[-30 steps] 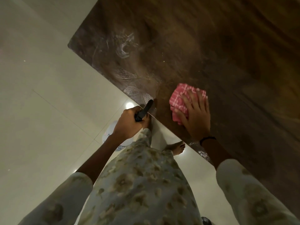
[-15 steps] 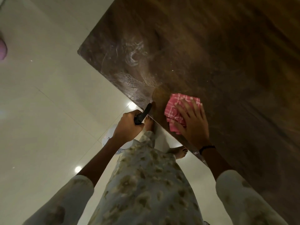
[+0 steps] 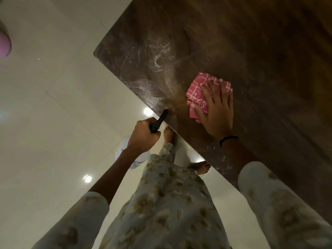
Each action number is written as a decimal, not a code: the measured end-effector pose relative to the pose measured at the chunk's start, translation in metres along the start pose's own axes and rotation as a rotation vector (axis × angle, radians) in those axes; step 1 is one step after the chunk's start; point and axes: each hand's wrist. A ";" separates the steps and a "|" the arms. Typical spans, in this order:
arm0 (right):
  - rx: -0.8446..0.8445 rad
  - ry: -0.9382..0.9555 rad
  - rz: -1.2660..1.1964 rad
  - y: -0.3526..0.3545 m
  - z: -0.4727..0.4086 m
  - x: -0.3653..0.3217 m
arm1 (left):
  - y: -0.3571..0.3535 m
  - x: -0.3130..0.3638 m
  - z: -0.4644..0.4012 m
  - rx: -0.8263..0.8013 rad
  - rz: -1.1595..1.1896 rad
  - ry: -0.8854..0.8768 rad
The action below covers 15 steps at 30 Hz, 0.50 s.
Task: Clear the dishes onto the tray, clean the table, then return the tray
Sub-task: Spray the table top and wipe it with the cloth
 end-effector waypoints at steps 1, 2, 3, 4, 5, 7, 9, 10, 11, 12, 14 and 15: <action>0.013 0.002 -0.002 0.001 -0.008 -0.012 | 0.003 -0.001 -0.003 0.027 -0.002 0.012; 0.019 0.016 -0.005 0.000 -0.015 -0.024 | 0.006 -0.002 -0.004 0.052 0.003 0.022; 0.017 0.042 -0.007 -0.001 -0.020 -0.037 | 0.011 -0.003 -0.006 0.075 0.016 0.030; 0.014 0.081 -0.005 -0.002 -0.022 -0.051 | 0.015 -0.004 -0.007 0.092 0.037 0.033; 0.008 0.132 0.000 -0.005 -0.021 -0.063 | 0.020 -0.004 -0.008 0.103 0.063 0.034; -0.029 0.256 -0.004 -0.007 -0.010 -0.080 | 0.030 -0.002 -0.007 0.111 0.108 0.031; -0.090 0.396 0.001 -0.007 0.003 -0.071 | 0.039 0.002 -0.008 0.112 0.122 0.029; -0.115 0.458 0.003 -0.005 0.006 -0.058 | 0.043 0.005 -0.010 0.110 0.122 0.028; -0.129 0.498 0.005 -0.002 0.006 -0.043 | 0.046 0.008 -0.012 0.106 0.119 0.022; -0.129 0.505 0.012 0.002 0.003 -0.029 | 0.049 0.011 -0.015 0.105 0.117 0.015; -0.102 0.413 0.025 0.009 -0.014 -0.008 | 0.053 0.016 -0.020 0.108 0.123 0.011; -0.079 0.343 0.037 0.012 -0.025 -0.008 | 0.055 0.017 -0.023 0.111 0.125 0.010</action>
Point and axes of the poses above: each hand's wrist, its own z-axis away from the middle knuckle, its own y-axis out of the back of the hand, x = y × z, and after that the axes turned 5 degrees about -y, right-handed
